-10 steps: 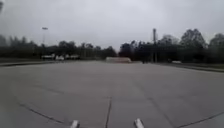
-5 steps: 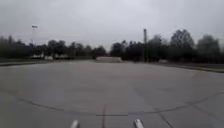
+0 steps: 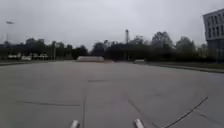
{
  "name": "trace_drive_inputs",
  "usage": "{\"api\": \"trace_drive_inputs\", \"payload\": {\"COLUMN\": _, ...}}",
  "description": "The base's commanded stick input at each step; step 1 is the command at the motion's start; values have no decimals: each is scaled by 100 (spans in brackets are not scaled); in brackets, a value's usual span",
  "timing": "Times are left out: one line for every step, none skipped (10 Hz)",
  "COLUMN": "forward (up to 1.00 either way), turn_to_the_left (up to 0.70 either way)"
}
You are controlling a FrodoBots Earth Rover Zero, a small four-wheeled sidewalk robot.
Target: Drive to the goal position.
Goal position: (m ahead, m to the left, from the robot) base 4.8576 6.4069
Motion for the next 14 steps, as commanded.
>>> {"api": "trace_drive_inputs", "payload": {"forward": 100, "turn_to_the_left": 0}}
{"api": "trace_drive_inputs", "payload": {"forward": 100, "turn_to_the_left": 0}}
{"api": "trace_drive_inputs", "payload": {"forward": 100, "turn_to_the_left": 0}}
{"api": "trace_drive_inputs", "payload": {"forward": 100, "turn_to_the_left": 0}}
{"api": "trace_drive_inputs", "payload": {"forward": 100, "turn_to_the_left": 0}}
{"api": "trace_drive_inputs", "payload": {"forward": 100, "turn_to_the_left": 7}}
{"api": "trace_drive_inputs", "payload": {"forward": 100, "turn_to_the_left": 25}}
{"api": "trace_drive_inputs", "payload": {"forward": 100, "turn_to_the_left": 28}}
{"api": "trace_drive_inputs", "payload": {"forward": 100, "turn_to_the_left": 0}}
{"api": "trace_drive_inputs", "payload": {"forward": 100, "turn_to_the_left": 0}}
{"api": "trace_drive_inputs", "payload": {"forward": 100, "turn_to_the_left": 0}}
{"api": "trace_drive_inputs", "payload": {"forward": 100, "turn_to_the_left": 0}}
{"api": "trace_drive_inputs", "payload": {"forward": 100, "turn_to_the_left": 0}}
{"api": "trace_drive_inputs", "payload": {"forward": 100, "turn_to_the_left": 0}}
